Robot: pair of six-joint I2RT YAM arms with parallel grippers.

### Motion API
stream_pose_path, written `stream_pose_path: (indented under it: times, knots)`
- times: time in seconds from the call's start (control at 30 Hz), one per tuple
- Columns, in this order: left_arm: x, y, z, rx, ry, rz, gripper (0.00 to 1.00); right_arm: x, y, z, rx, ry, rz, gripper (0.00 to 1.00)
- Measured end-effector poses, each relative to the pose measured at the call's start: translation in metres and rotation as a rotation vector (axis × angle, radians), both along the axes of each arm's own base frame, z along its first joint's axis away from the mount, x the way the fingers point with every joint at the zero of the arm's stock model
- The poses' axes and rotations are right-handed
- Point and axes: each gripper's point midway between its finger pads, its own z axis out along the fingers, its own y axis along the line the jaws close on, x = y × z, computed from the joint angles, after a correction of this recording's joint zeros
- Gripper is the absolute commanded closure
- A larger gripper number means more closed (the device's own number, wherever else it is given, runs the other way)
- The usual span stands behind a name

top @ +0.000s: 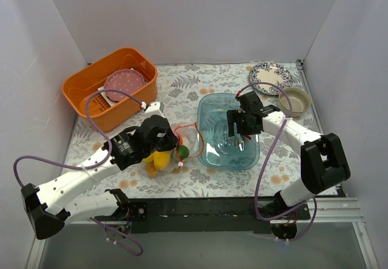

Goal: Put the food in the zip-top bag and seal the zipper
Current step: Pick up the fake fruit from the bin.

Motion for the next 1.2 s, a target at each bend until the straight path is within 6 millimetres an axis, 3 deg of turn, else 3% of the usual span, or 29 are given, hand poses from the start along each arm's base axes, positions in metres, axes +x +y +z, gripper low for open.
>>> stream_pose_path:
  times: [0.33,1.03,1.2]
  knots:
    - [-0.003,0.005,0.004,-0.015,-0.007,0.004,1.00,0.016,-0.007,-0.013,-0.057,0.001,-0.016,0.30]
    - [-0.002,0.003,0.001,-0.004,0.000,0.003,1.00,0.037,-0.011,-0.033,-0.142,-0.006,0.031,0.33]
    - [-0.002,0.003,0.000,-0.002,0.001,0.002,1.00,0.040,-0.009,-0.037,-0.142,-0.011,0.038,0.46]
